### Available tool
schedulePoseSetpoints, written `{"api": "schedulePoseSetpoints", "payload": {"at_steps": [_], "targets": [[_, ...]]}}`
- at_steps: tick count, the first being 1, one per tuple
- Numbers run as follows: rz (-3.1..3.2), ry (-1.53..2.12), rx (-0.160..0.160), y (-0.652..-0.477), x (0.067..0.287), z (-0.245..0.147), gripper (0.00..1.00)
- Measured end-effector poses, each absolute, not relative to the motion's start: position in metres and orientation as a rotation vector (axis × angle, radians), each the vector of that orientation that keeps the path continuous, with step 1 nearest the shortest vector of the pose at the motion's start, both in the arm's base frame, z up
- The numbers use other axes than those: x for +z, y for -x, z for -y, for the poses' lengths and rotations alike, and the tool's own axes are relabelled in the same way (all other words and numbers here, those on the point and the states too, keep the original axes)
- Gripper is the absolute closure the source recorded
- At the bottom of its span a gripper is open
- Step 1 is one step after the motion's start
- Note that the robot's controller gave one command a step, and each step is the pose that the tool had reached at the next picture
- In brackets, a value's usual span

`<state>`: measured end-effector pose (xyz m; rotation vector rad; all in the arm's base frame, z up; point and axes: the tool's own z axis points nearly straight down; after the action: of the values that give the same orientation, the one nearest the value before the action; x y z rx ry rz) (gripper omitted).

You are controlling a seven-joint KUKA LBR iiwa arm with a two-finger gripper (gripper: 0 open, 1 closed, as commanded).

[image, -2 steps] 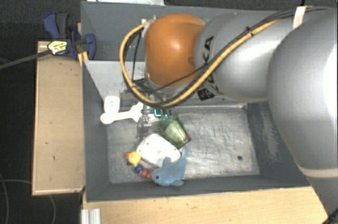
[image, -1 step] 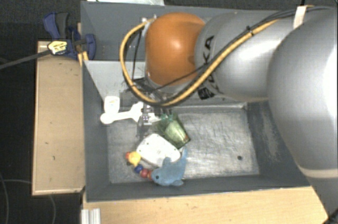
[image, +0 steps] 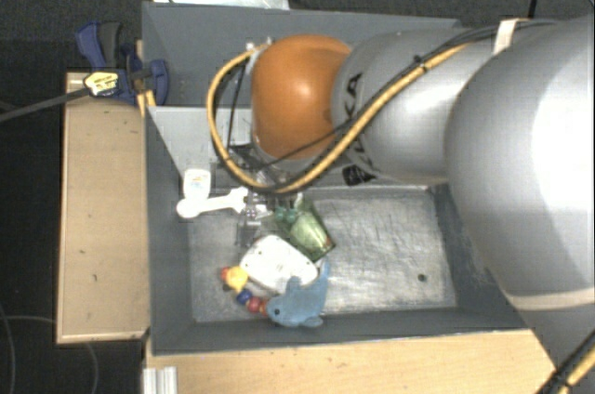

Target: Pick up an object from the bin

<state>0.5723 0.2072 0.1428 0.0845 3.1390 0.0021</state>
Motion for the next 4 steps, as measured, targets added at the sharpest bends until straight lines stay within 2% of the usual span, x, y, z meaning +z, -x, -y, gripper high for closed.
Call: {"api": "schedulePoseSetpoints", "payload": {"at_steps": [1,2,3,4], "targets": [[-3.102,-0.503,0.000,-0.578,0.125,-0.202,0.00],[-3.111,-0.432,0.000,-0.579,0.125,-0.203,0.00],[-3.091,-0.548,0.003,-0.578,0.095,-0.199,0.00],[-3.077,-0.603,0.003,-0.580,0.075,-0.194,1.00]]}}
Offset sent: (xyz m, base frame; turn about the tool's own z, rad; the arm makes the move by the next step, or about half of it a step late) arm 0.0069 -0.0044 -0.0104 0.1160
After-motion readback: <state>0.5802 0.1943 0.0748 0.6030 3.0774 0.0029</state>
